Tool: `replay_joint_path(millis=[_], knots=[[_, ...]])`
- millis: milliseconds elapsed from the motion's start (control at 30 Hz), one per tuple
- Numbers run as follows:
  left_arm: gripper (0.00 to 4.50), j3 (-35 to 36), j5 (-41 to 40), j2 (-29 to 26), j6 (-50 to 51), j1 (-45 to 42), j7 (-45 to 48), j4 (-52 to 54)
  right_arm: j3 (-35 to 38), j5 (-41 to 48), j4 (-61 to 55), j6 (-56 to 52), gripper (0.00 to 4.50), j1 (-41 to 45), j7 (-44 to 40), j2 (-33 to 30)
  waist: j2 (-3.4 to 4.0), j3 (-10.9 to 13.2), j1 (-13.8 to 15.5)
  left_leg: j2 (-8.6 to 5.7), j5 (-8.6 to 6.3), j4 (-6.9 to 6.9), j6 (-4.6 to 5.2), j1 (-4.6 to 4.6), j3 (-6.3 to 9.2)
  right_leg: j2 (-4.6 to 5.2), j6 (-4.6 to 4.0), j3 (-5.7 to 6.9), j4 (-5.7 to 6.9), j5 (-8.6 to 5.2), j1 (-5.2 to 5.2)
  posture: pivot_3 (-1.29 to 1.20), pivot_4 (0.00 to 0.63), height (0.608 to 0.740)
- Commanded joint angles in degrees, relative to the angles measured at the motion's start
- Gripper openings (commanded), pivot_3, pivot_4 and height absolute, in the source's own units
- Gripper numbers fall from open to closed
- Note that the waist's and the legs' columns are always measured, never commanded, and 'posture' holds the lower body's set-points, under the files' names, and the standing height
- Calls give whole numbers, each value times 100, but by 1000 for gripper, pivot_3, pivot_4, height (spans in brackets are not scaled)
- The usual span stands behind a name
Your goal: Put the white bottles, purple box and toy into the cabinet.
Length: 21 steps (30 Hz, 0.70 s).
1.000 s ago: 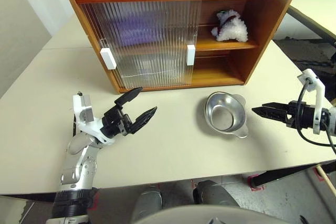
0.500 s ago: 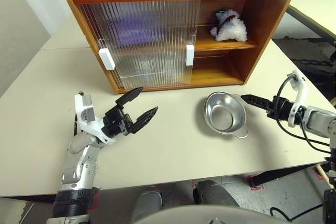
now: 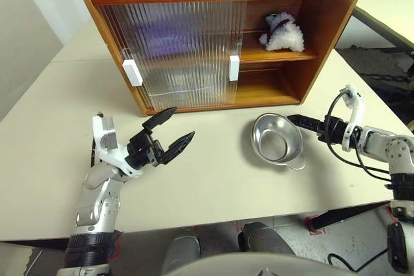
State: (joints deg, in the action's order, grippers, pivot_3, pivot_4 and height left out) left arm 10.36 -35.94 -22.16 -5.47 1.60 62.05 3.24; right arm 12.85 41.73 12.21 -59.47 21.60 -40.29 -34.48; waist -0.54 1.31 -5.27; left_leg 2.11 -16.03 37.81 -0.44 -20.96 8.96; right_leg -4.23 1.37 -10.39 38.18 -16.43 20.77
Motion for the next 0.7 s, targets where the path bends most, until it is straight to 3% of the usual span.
replay_joint_path(millis=[33, 333, 533, 700], knots=[[4500, 74, 39, -69, -80, -37, 36, -107, -198, -111, 67, -143, 3762, 32, -203, -103, 1, 0, 19, 0, 0, 1, 0, 0, 0, 0, 0, 0, 0, 0, -1, -111, 24, 740], [4500, 63, 42, -70, -177, -49, 36, -130, -166, -220, 262, 20, 432, 103, -313, 4, 8, -10, 41, 0, 1, 9, 1, 7, 0, 0, -1, 1, 3, 5, -8, -106, 21, 740], [4500, 29, 49, -51, -178, -58, 17, -145, -55, -195, 274, 70, 169, 93, -364, 67, 9, -19, 75, -3, 6, 25, 5, 14, 2, -1, -1, 2, 2, 17, -24, -110, 25, 740], [4500, 48, 40, -66, -177, -71, 37, -189, 676, 273, 315, -289, 132, 213, 130, 392, 11, -19, 74, -2, 12, 26, 10, 17, 4, -1, -15, 2, 3, 30, -21, -117, 26, 740]])
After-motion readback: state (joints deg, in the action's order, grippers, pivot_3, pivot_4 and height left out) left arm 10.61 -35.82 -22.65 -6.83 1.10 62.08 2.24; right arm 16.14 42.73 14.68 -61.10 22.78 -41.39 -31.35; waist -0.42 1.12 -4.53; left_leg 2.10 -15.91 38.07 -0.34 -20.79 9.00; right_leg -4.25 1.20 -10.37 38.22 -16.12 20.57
